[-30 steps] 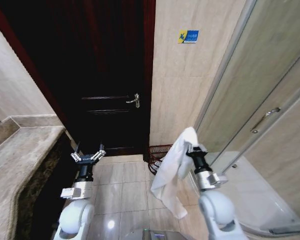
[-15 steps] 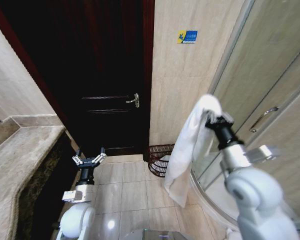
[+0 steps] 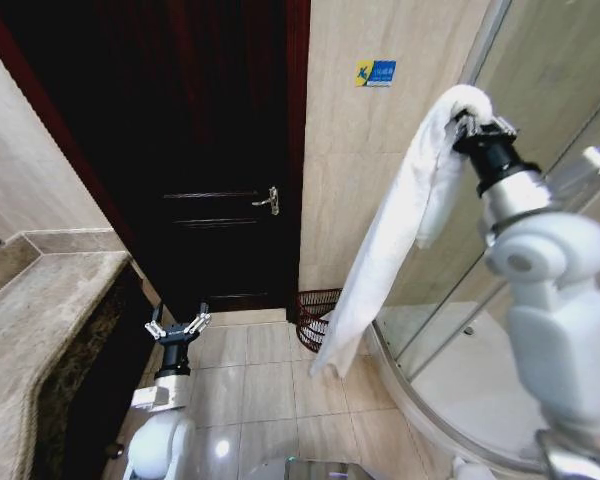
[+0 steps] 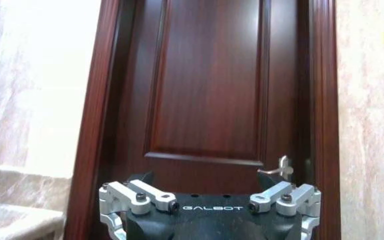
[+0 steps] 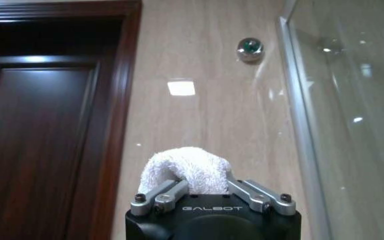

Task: Discard the used towel into the hamper.

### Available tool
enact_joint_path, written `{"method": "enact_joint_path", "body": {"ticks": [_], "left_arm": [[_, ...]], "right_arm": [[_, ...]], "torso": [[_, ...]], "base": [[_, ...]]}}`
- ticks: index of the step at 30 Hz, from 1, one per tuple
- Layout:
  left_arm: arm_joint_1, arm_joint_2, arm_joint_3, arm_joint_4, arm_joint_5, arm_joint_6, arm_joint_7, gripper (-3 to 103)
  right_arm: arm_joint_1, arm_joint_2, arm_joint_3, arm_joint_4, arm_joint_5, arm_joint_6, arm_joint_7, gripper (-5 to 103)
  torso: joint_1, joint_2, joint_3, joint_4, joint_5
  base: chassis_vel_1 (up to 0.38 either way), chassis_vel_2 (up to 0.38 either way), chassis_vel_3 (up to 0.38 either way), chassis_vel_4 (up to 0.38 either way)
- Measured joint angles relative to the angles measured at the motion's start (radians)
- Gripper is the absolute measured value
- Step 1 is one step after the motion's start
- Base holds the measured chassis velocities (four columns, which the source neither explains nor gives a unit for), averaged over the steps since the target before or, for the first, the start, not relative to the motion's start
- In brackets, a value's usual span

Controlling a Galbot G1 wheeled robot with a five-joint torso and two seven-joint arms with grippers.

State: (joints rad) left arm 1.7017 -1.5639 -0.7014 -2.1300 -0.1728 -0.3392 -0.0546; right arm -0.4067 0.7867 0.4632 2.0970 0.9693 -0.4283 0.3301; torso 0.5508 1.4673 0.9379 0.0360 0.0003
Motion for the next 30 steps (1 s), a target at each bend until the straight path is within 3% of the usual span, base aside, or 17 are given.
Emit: {"method": "enact_joint_path", "body": {"ticks": [2, 5, 9, 11, 14, 17, 22, 30], "left_arm": [[0.008, -0.004, -0.001, -0.009, 0.000, 0.002, 0.001, 100], [0.044, -0.002, -0.003, -0.052, -0.003, 0.002, -0.010, 100], [0.057, -0.015, -0.008, -0.062, -0.003, -0.005, -0.014, 100], [0.067, -0.031, -0.014, -0.075, -0.001, -0.009, -0.010, 100], [0.070, -0.033, -0.014, -0.084, -0.001, -0.009, -0.010, 100], [0.064, -0.036, -0.016, -0.109, -0.001, -0.003, -0.015, 100], [0.052, -0.041, -0.012, -0.127, -0.002, 0.018, -0.022, 100], [0.044, -0.045, -0.011, -0.125, -0.005, 0.016, -0.022, 100]], "right_arm": [[0.043, -0.024, -0.014, -0.020, 0.034, -0.001, 0.013, 5], [0.242, -0.078, -0.106, -0.119, 0.149, -0.001, 0.045, 5], [0.366, -0.076, -0.188, -0.187, 0.192, 0.003, 0.064, 5], [0.524, -0.042, -0.289, -0.270, 0.208, 0.015, 0.082, 5], [0.600, -0.015, -0.336, -0.317, 0.210, 0.016, 0.088, 5], [0.759, 0.083, -0.437, -0.471, 0.184, 0.021, 0.094, 5], [0.874, 0.172, -0.501, -0.654, 0.100, 0.040, 0.060, 5], [0.948, 0.249, -0.517, -0.802, 0.016, 0.063, 0.004, 5]], "torso": [[0.000, 0.000, 0.000, 0.0002, -0.0003], [0.000, 0.000, 0.000, 0.0000, -0.0002], [0.000, 0.000, 0.000, 0.0002, 0.0001], [0.000, 0.000, 0.000, 0.0004, -0.0002], [0.000, 0.000, 0.000, 0.0004, -0.0009], [0.000, 0.000, 0.000, 0.0006, -0.0006], [0.000, 0.000, 0.000, 0.0006, -0.0005], [0.000, 0.000, 0.000, 0.0001, -0.0002]], "base": [[0.000, 0.000, 0.000, 0.000], [0.000, 0.000, 0.000, 0.000], [0.000, 0.000, 0.000, 0.000], [0.000, 0.000, 0.000, 0.000], [0.000, 0.000, 0.000, 0.000], [0.000, 0.000, 0.000, 0.000], [0.000, 0.000, 0.000, 0.000], [0.000, 0.000, 0.000, 0.000]]}}
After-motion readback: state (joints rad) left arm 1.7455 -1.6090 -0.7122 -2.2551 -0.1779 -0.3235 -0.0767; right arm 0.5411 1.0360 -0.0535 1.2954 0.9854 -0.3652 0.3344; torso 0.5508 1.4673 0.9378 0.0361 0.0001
